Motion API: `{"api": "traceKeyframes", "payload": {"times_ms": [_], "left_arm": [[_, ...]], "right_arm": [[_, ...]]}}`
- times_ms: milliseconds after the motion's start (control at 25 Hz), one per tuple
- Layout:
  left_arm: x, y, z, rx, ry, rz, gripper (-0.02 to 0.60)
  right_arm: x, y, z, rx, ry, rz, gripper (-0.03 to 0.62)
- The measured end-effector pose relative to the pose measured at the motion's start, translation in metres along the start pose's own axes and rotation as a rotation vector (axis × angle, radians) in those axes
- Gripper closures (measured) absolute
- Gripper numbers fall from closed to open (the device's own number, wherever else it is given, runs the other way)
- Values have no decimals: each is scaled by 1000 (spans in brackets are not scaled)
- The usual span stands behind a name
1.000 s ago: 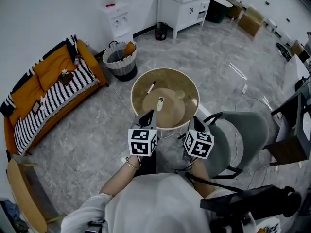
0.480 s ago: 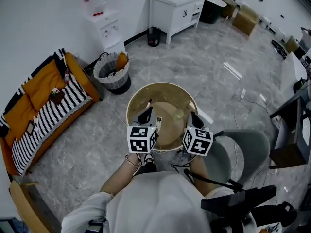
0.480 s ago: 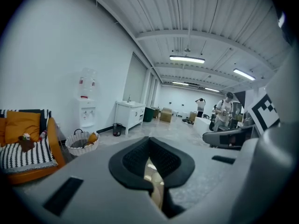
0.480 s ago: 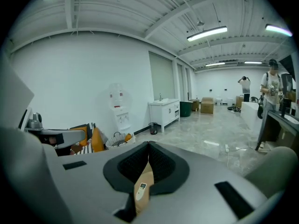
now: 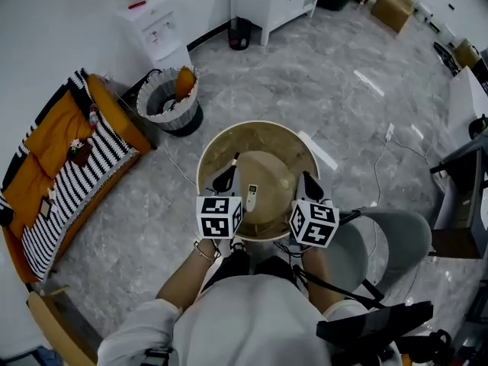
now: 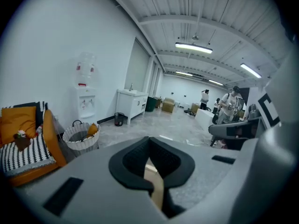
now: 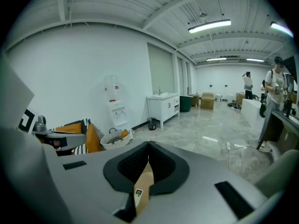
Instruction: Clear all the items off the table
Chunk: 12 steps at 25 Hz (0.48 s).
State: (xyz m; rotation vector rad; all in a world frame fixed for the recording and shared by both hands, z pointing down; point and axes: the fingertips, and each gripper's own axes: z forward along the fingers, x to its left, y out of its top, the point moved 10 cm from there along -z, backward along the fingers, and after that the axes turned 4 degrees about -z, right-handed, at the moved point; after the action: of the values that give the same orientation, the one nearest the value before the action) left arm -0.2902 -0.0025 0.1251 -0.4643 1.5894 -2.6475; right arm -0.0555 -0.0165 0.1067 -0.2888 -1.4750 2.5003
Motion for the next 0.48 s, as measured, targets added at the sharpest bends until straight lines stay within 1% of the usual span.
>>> {"api": "traceKeyframes", "payload": {"times_ms": [160,280,360,480], "left_arm": [[3,-8,24,37,30,-15,574],[7,-14,34,63,47,-26,574],[11,-22,40,80,57,-29,574],[16,-40,54,96,64,-56,574]], "right_arm": [[-19,-10,30,59,-2,-2,569],[-23,-14,46,89,9,2,569],[-23,-20,54,108,19,4,569],[-25,-36,69,120,38,3,569]]}}
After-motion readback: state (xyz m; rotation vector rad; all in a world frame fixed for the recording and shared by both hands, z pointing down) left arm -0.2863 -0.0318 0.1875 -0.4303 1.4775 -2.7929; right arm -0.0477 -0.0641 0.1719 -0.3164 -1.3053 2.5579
